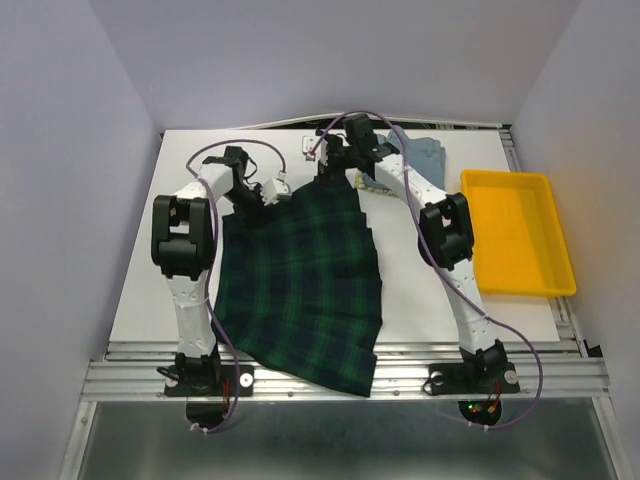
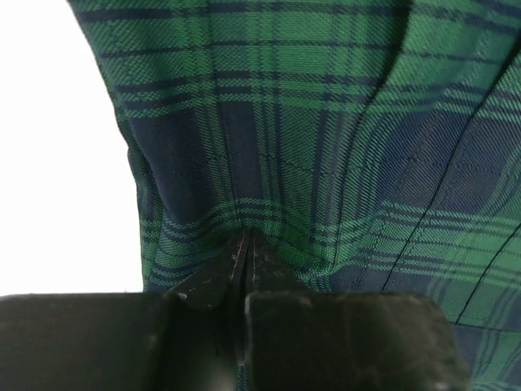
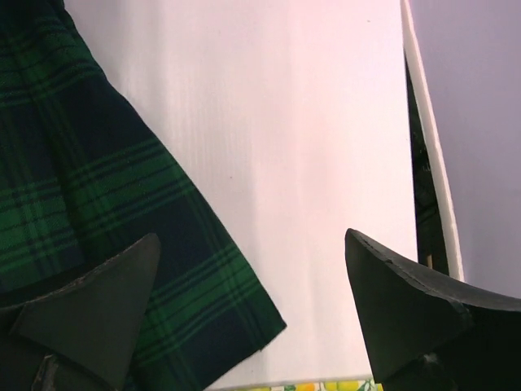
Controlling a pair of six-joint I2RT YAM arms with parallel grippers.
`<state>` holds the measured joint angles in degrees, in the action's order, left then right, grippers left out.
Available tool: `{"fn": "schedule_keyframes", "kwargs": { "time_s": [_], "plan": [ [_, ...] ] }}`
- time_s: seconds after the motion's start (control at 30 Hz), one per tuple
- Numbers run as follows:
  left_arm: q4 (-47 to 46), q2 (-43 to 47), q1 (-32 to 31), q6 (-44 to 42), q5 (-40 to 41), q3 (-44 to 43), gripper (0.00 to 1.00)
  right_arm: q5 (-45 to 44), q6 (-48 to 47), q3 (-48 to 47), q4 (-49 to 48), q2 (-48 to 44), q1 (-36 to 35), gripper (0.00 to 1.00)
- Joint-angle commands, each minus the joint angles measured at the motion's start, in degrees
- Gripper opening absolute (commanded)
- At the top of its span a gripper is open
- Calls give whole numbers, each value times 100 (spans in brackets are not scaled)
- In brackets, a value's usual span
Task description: Fold and stack the skirts
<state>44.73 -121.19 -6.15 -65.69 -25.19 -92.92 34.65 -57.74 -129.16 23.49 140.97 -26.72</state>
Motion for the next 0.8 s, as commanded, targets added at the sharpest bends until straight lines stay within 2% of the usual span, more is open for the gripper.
{"fn": "schedule_keyframes", "kwargs": {
  "time_s": [0.0, 0.13, 0.2, 0.27, 0.37, 0.47, 0.53, 0.57, 0.67, 0.7, 0.77],
  "plan": [
    [-61, 359, -26, -207, -21, 117, 11, 428, -826, -309, 347, 387, -88, 100],
    [-87, 333, -35, -23, -21, -102, 21, 665, -1705, -487, 1218, 599, -88, 100],
    [-70, 289, -44, 126, -38, -217, 31, 727, -2091, -426, 1604, 546, -88, 100],
    [-157, 315, -44, 301, -65, -296, 40, 753, -2259, -303, 2403, 467, -88, 100],
    [-376, 402, -53, 513, -74, -253, 47, 553, -2339, -127, 2635, 475, -88, 100],
    [-596, 726, -53, 741, -65, -95, 49, 166, -2260, -248, 2696, 782, -88, 100],
    [-737, 859, -18, 1040, -56, -6, 50, 51, -2321, -634, 3187, 1125, -88, 94],
    [-729, 912, 17, 1119, -82, -24, 50, 42, -2304, -680, 3371, 1196, -88, 85],
    [-598, 817, 201, 1426, -65, -234, 51, 146, -2330, -471, 3820, 1188, -88, 73],
    [-519, 755, 263, 1436, -74, -374, 52, 199, -2313, -374, 3934, 1144, -88, 65],
    [-239, 614, 342, 1341, -65, -507, 53, 270, -2164, -233, 3971, 1047, -88, 58]
  ]
}}
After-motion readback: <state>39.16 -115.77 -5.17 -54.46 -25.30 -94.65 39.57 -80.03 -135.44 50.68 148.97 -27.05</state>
